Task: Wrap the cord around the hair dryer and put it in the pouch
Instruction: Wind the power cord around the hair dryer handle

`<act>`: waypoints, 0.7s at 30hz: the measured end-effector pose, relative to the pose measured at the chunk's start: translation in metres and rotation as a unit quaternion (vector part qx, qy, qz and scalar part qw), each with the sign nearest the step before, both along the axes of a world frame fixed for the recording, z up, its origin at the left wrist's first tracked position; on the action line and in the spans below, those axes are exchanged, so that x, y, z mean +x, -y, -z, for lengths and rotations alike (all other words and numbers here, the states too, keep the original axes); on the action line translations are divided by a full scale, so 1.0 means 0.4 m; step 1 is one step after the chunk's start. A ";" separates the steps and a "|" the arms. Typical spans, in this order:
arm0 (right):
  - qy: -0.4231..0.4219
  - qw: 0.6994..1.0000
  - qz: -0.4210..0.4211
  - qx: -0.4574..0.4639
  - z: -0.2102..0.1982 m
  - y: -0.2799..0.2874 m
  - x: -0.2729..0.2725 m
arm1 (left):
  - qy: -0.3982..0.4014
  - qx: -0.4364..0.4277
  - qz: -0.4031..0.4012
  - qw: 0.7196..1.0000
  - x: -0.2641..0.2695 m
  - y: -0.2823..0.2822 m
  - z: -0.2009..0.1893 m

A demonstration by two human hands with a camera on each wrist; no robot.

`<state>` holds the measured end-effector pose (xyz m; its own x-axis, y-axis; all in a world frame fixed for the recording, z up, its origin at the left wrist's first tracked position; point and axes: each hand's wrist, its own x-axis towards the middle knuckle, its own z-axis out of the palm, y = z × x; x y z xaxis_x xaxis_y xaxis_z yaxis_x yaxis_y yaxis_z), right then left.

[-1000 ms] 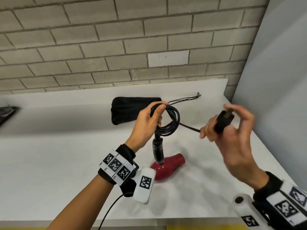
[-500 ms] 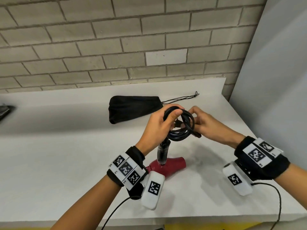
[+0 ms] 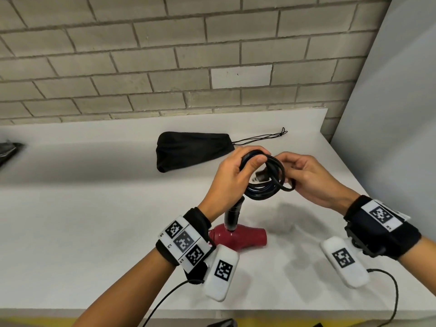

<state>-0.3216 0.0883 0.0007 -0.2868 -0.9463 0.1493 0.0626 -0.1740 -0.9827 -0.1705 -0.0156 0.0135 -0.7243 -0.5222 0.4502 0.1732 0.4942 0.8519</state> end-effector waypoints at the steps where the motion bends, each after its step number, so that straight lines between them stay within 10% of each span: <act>1: 0.011 1.000 -0.023 0.013 0.000 0.007 0.006 | -0.003 0.005 0.006 1.000 -0.003 -0.004 -0.001; 10: 0.164 0.969 -0.149 0.107 -0.033 0.008 0.051 | -0.037 0.044 -0.001 0.998 -0.025 -0.012 0.007; 21: -0.243 0.954 0.136 0.111 -0.047 -0.014 0.063 | -0.013 0.016 -0.057 0.998 -0.036 0.011 0.013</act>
<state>-0.2964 0.0940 0.0193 -0.4735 -0.8709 0.1317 -0.4269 0.0961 -0.8992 -0.1850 -0.0198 0.0081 -0.6472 -0.6154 0.4498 0.1396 0.4844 0.8636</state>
